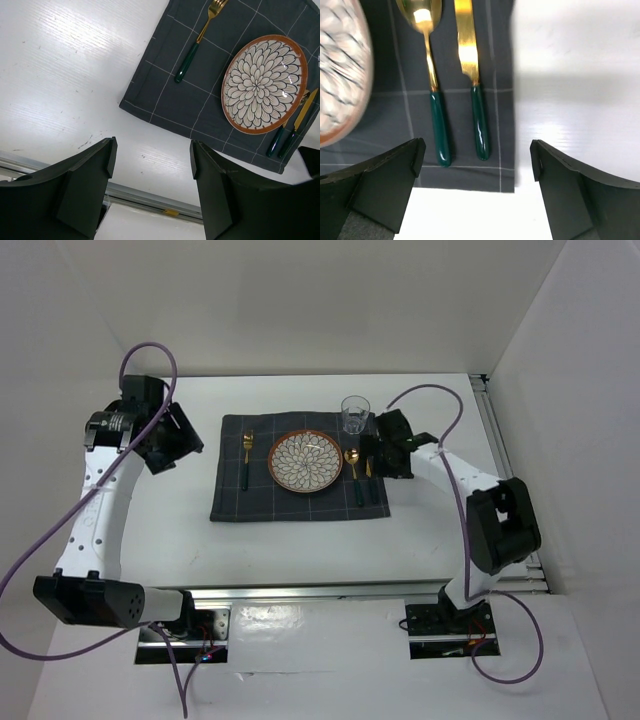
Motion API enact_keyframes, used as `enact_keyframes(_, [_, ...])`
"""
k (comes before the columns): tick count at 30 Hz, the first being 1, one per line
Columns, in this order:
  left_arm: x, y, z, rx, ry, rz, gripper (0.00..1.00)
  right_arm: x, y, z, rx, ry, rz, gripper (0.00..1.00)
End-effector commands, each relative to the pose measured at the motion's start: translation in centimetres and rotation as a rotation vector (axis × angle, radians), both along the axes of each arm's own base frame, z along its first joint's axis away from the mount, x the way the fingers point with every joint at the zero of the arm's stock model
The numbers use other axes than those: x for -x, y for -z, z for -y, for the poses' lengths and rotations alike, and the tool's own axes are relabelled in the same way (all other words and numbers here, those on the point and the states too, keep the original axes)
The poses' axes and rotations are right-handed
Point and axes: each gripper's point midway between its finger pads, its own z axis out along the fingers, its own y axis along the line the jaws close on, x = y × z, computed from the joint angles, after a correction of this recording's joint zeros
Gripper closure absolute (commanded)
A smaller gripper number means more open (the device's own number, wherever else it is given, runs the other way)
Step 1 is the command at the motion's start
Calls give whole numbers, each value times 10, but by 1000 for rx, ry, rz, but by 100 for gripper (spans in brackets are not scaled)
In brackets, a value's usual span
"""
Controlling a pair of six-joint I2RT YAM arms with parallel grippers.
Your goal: Set the dinner table for one person
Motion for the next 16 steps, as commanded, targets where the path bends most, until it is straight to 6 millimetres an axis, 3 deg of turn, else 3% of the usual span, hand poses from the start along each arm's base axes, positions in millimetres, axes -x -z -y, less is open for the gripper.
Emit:
enact_keyframes(1, [-10, -9, 1, -17, 40, 31, 23, -20, -81, 33, -63, 158, 141, 0])
enact_keyframes(3, [-13, -16, -1, -30, 41, 42, 23, -21, -98, 57, -79, 279, 161, 0])
enact_keyframes(4, [-14, -20, -1, -38, 52, 52, 23, -22, -113, 81, -83, 357, 195, 0])
enact_keyframes(5, [-15, -17, 1, -31, 58, 43, 23, -20, -118, 93, -81, 387, 201, 0])
enact_keyframes(8, [-23, -33, 7, -15, 103, 122, 23, -11, -139, 130, -105, 476, 218, 0])
enact_keyframes(12, [-21, -40, 10, -21, 119, 154, 23, 2, -151, 159, -106, 554, 230, 0])
enact_keyframes(16, [-27, -40, 14, -8, 143, 165, 19, 12, -156, 156, -150, 491, 243, 0])
